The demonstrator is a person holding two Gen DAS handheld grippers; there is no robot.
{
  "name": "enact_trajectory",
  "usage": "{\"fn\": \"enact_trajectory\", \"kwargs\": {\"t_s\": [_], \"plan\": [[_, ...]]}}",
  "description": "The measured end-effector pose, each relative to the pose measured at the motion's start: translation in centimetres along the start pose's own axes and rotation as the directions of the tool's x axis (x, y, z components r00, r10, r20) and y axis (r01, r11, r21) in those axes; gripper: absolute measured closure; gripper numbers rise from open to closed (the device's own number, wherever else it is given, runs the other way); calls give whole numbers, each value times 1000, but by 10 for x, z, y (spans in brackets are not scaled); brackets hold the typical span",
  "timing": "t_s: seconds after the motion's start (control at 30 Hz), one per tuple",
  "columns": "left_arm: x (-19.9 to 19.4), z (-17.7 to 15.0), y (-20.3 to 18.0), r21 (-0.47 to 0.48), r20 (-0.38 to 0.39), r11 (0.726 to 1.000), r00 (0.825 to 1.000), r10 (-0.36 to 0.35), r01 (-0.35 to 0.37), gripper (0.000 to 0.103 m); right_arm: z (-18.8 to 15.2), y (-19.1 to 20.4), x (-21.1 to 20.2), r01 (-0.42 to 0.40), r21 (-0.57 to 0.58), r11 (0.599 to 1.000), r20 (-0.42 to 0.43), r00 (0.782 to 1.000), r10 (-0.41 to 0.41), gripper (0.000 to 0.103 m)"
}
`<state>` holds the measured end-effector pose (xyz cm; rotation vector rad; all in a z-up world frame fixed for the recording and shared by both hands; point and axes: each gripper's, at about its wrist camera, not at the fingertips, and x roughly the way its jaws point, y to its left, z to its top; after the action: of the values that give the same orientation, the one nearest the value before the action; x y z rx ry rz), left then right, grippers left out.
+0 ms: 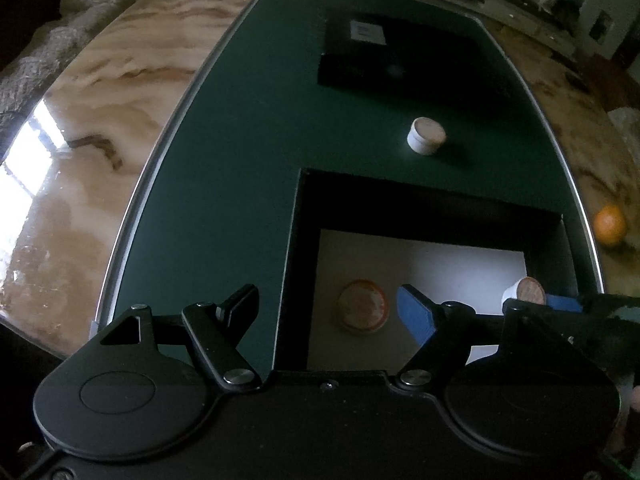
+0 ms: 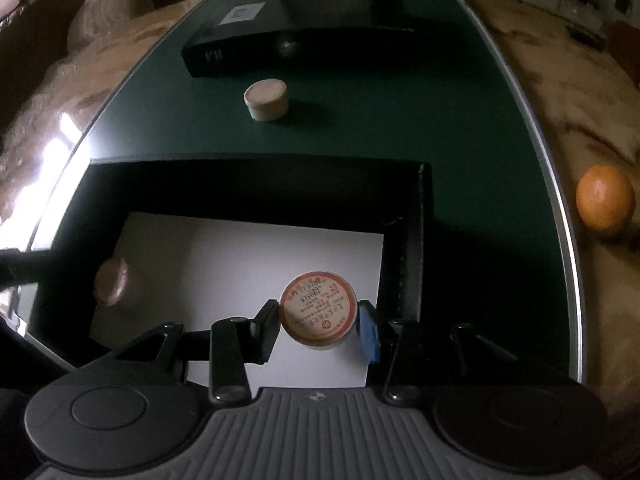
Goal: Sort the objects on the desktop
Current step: 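Lower the held cap into the tray and open the right tool, then reach the left tool to the last cream cap and grasp it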
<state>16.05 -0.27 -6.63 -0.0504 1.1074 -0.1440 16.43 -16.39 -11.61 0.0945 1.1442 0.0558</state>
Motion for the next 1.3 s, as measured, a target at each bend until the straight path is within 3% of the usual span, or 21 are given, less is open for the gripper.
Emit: {"fn": "enact_trajectory", "kwargs": {"t_s": [0.3,0.67,0.97,1.3], "plan": [[4,1,-1,7,-9,1000,1000,-1,1,27,-2,12,4,68,-59,996,-4,998,-69,58],[7,11,-14,42,9,999,1000,12,-12,27,-3,7,-1,30,-17,999,19,999,-30,49],[31,60,-56,101,87,995,996,-9,0,18,-7,-4,-37,-10,63,998,107,994,3,46],[93,106,-89,107,66,993,997,34,-41,18,-17,-11,-64,-9,98,995,167,986,-8,40]]}}
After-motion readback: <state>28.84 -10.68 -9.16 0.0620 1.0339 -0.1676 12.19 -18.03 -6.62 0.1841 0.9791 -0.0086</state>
